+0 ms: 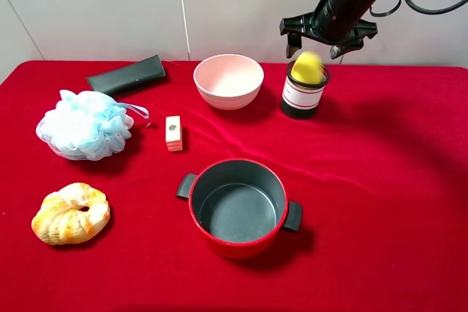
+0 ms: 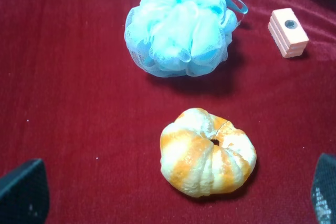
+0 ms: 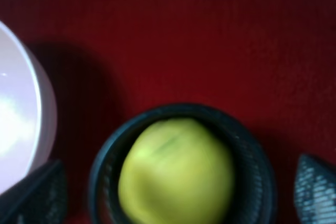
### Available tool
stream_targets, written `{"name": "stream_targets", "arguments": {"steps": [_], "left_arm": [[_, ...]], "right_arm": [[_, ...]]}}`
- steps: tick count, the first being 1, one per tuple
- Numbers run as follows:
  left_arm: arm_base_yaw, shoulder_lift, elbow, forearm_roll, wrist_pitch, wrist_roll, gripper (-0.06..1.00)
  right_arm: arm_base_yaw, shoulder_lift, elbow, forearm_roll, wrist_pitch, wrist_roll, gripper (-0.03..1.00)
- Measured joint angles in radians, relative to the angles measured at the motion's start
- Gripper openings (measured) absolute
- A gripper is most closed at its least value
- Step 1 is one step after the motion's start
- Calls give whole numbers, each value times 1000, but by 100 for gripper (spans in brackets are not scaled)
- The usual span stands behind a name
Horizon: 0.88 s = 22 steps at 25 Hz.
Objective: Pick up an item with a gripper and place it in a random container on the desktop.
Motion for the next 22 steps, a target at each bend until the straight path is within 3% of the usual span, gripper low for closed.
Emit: {"name": "stream_targets", "arguments": {"steps": [22], "left_arm": [[0, 0, 0, 0, 0, 0, 99]], "right_arm": [[0, -16, 0, -12, 29, 10, 69]]}}
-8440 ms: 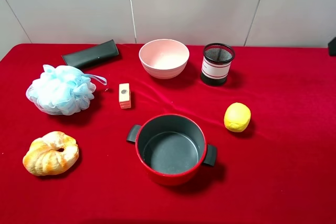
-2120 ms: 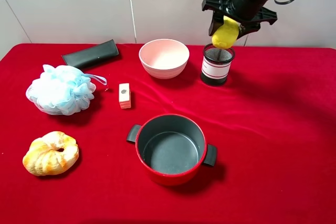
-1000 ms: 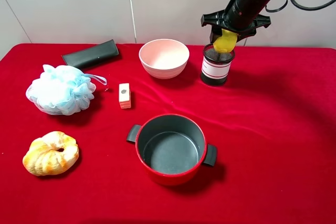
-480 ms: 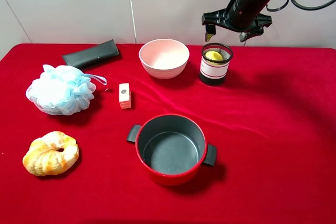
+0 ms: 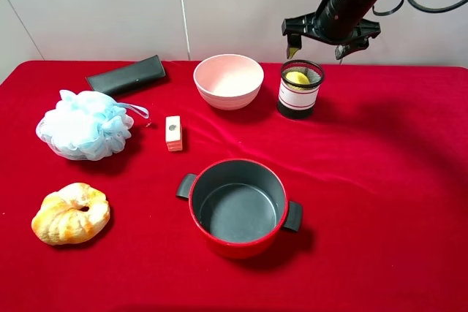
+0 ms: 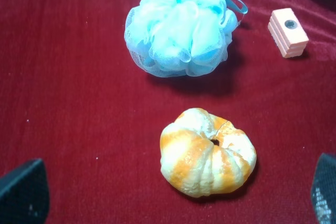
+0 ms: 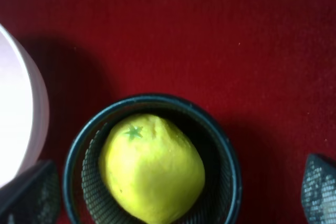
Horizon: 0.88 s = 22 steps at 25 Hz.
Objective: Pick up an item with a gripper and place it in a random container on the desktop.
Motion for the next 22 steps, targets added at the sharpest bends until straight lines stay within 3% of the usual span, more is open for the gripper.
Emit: {"name": "stream_targets", "arguments": {"steps": [12, 22], "left_arm": [[0, 0, 0, 0, 0, 0, 99], [0, 0, 0, 0, 0, 0, 99]], "right_arm": [[0, -111, -1, 11, 151, -12, 69], [0, -243, -1, 27, 444, -91, 69]]}}
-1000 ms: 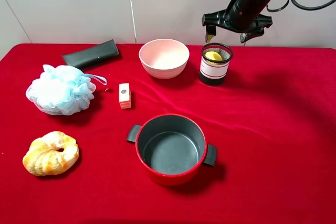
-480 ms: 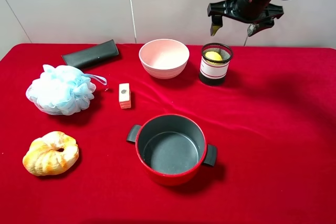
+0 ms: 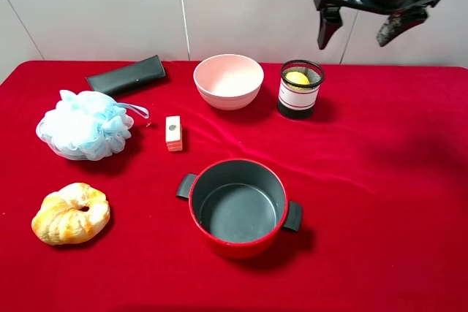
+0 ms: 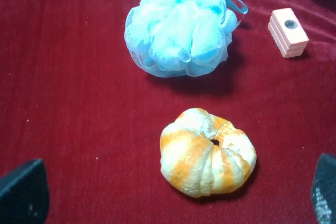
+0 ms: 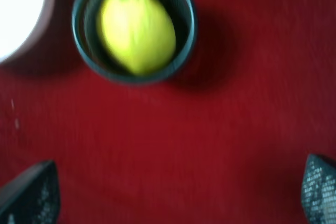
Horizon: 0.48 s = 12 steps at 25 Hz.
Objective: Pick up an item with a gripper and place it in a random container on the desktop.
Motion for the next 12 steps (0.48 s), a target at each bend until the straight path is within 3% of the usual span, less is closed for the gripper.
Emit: {"name": "stream_targets", "arguments": {"steps": [3, 12], "left_arm": [[0, 0, 0, 0, 0, 0, 99], [0, 0, 0, 0, 0, 0, 99]], "right_arm": [[0, -32, 0, 5, 79, -17, 69], [0, -228, 184, 55, 94, -42, 69]]}}
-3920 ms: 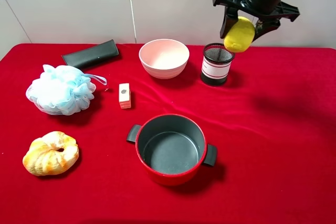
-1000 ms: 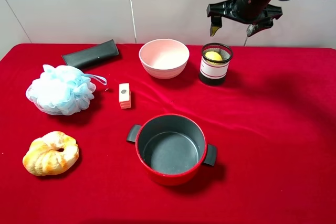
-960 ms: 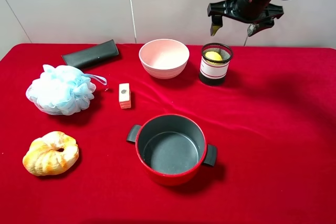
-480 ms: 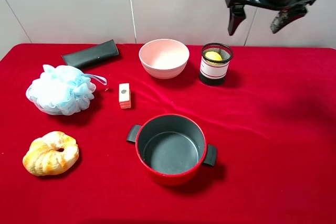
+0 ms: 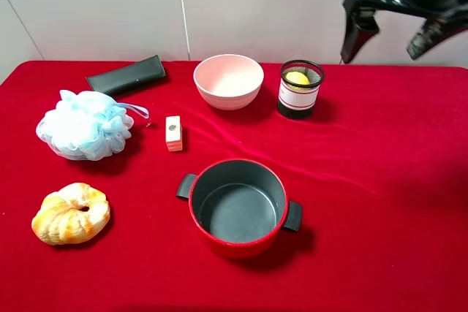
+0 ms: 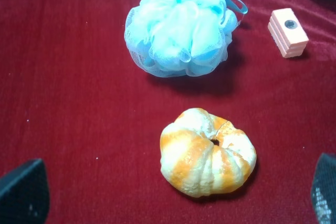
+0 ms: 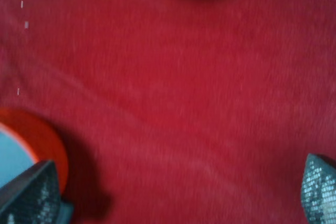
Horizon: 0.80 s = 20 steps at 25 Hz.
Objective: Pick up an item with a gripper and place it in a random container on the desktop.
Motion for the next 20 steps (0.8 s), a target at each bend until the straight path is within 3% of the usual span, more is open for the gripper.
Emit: {"name": "stream_targets", "arguments": {"steps": [9, 20], "left_arm": [[0, 0, 0, 0, 0, 0, 99], [0, 0, 0, 0, 0, 0, 99]], "right_arm": [[0, -342, 273, 3, 4, -3, 69], [0, -827, 446, 4, 6, -3, 69]]}}
